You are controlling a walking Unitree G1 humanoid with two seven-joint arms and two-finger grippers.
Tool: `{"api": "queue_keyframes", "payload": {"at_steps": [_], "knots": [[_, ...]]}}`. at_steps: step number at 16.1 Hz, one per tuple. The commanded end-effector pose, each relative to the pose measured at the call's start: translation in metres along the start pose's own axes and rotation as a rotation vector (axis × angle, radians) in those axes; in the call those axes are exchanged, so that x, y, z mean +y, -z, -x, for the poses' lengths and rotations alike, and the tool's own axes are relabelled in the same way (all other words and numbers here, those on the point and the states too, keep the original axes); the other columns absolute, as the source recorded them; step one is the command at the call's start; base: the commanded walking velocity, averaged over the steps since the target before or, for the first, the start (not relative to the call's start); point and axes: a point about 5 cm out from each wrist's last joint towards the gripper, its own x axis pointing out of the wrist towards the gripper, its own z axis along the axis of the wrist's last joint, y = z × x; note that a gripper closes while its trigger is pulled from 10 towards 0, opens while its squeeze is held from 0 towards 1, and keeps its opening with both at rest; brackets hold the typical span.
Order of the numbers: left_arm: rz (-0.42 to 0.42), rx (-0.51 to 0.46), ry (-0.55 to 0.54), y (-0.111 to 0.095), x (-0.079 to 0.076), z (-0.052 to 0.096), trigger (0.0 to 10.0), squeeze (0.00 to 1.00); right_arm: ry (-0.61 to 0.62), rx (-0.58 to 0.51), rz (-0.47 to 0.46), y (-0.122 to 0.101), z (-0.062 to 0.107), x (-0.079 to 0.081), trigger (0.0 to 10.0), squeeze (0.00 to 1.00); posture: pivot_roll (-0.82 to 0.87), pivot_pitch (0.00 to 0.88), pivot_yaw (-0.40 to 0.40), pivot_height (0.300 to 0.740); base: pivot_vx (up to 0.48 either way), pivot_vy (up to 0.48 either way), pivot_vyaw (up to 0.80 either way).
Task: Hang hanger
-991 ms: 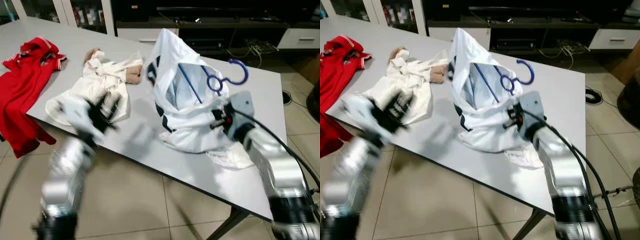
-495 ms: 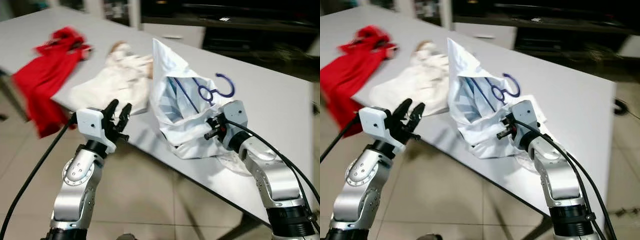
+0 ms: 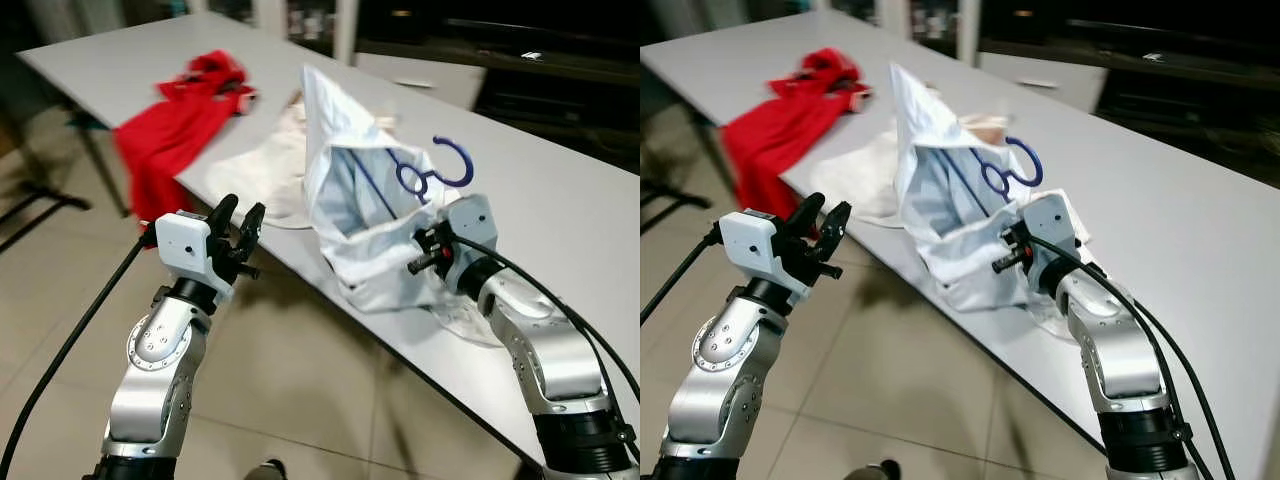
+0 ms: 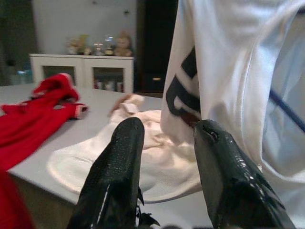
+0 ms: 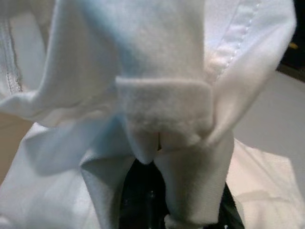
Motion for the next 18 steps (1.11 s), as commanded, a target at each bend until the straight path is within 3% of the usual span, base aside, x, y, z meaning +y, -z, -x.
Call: {"api": "queue_keyframes", "payload": {"at_steps": [1, 5, 7, 9, 18], "knots": [[-0.014, -0.021, 0.008, -0.005, -0.003, 0.0, 10.0, 0.0, -0.011, -0.039, 0.018, -0.011, 0.0, 0.002, 10.0, 0.0, 0.09, 0.072, -0.011, 0.74, 0.0, 0.0, 0.78], [-0.037, -0.037, 0.03, -0.007, -0.011, 0.001, 10.0, 0.0, -0.019, -0.054, 0.002, -0.014, 0.01, 0.004, 10.0, 0.0, 0.07, 0.084, -0.017, 0.74, 0.0, 0.0, 0.78], [-0.033, -0.036, 0.028, -0.006, -0.012, 0.002, 10.0, 0.0, -0.072, -0.042, -0.008, -0.007, 0.023, 0.019, 10.0, 0.0, 0.07, 0.085, -0.022, 0.74, 0.0, 0.0, 0.78], [-0.03, -0.038, 0.026, -0.006, -0.013, 0.002, 10.0, 0.0, -0.086, -0.033, -0.015, -0.005, 0.026, 0.024, 10.0, 0.0, 0.06, 0.083, -0.027, 0.74, 0.0, 0.0, 0.78], [-0.029, -0.054, 0.038, -0.007, -0.02, 0.001, 10.0, 0.0, -0.093, -0.049, -0.011, -0.012, 0.034, 0.026, 10.0, 0.0, 0.05, 0.075, -0.035, 0.74, 0.0, 0.0, 0.78]]}}
